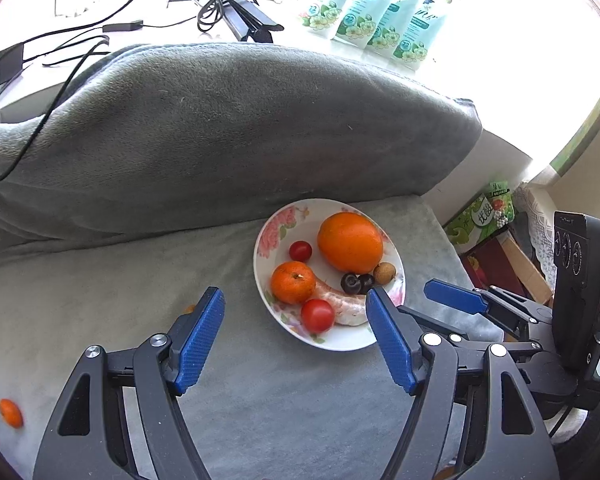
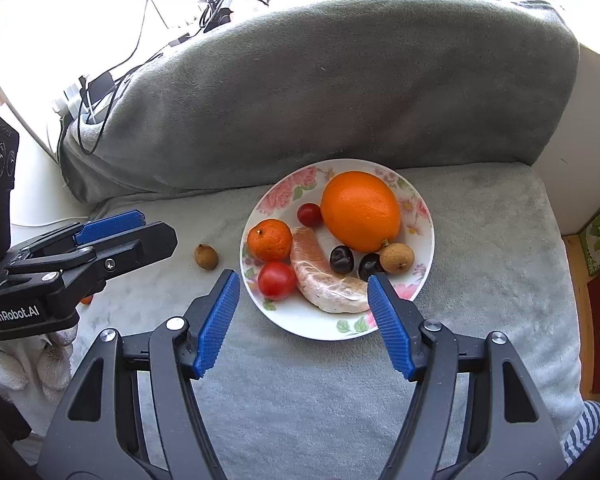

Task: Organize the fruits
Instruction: 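Lift both open grippers away from the plate, then move the left gripper to the loose tangerine while the right gripper approaches the brown fruit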

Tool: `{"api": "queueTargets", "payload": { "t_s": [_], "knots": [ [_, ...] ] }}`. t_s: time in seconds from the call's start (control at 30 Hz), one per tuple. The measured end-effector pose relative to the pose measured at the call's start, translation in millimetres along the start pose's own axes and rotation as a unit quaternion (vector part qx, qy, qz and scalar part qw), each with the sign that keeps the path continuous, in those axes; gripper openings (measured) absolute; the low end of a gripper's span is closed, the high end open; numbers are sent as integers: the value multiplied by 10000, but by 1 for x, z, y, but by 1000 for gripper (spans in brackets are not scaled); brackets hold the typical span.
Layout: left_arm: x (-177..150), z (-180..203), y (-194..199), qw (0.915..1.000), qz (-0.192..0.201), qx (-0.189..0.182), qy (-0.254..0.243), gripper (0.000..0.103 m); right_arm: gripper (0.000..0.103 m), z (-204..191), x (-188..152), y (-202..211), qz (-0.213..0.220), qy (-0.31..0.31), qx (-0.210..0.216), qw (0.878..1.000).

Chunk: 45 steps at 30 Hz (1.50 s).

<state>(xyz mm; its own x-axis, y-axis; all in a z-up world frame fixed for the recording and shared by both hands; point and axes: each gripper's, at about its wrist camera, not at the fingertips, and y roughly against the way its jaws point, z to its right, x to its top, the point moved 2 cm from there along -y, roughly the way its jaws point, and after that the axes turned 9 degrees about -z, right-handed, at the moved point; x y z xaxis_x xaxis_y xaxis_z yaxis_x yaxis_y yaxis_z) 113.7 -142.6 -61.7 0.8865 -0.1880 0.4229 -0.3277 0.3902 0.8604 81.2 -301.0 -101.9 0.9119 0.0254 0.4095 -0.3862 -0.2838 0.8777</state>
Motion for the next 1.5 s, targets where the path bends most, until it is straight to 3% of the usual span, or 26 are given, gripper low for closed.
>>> {"api": "queueTargets", "payload": {
  "t_s": [0.4,0.73,0.97,1.5],
  "knots": [
    [-24,-32,22,9992,129,168,335,73,69,-32,-9,-3,-63,262,169,9995],
    [-66,-79,32,9950,54,388,916,73,69,-58,-15,-10,-187,538,261,9980],
    [-94,-119,43,9877,47,609,1438,73,69,-80,-11,-21,-304,799,318,9958],
    [-148,-198,69,9607,179,994,2586,73,69,-120,4,-60,-678,1385,486,9868]
  ]
}}
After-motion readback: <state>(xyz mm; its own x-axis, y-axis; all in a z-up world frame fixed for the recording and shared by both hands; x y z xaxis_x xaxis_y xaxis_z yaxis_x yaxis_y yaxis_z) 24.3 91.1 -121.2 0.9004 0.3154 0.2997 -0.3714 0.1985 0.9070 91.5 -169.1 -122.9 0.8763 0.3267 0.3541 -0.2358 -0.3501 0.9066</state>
